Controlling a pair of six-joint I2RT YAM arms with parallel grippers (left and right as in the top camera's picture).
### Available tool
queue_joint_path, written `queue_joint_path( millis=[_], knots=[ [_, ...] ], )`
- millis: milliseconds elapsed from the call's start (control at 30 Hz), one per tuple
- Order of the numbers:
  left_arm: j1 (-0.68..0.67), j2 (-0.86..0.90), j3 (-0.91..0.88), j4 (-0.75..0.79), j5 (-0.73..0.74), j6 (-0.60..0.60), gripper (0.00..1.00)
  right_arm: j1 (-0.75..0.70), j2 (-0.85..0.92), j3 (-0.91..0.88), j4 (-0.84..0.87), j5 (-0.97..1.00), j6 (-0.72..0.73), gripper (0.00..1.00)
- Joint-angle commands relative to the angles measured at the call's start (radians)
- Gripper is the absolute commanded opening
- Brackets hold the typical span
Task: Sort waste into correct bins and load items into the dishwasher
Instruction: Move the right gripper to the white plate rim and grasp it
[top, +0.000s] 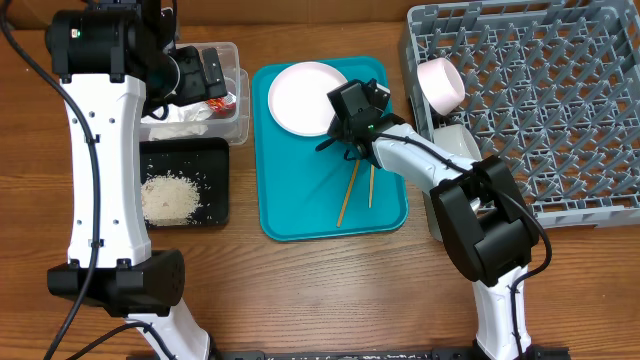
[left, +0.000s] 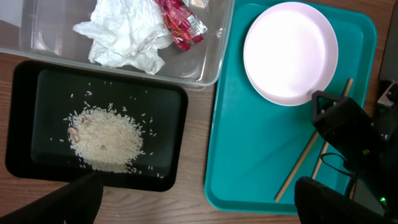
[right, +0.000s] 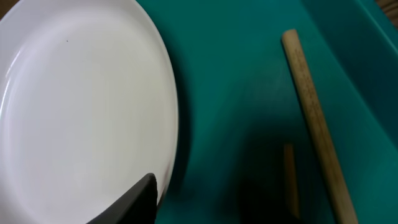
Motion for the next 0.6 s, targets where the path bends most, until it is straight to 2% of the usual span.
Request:
queue_joint_path(
  millis=[0, 300, 567],
  knots=[
    [0.004, -0.021, 0.008, 0.001, -0.01, 0.009, 1.0, 0.003, 0.021, 0.005, -0.018, -0.009, -0.004, 0.42],
    [0.004, -0.021, 0.008, 0.001, -0.01, 0.009, 1.0, 0.012, 0.021, 0.044, -0.125, -0.042, -0.003, 0.39],
    [0.004, -0.021, 0.008, 0.001, -0.01, 0.009, 1.0, 0.016, 0.021, 0.044, -0.13, -0.054, -0.005, 0.39]
  ],
)
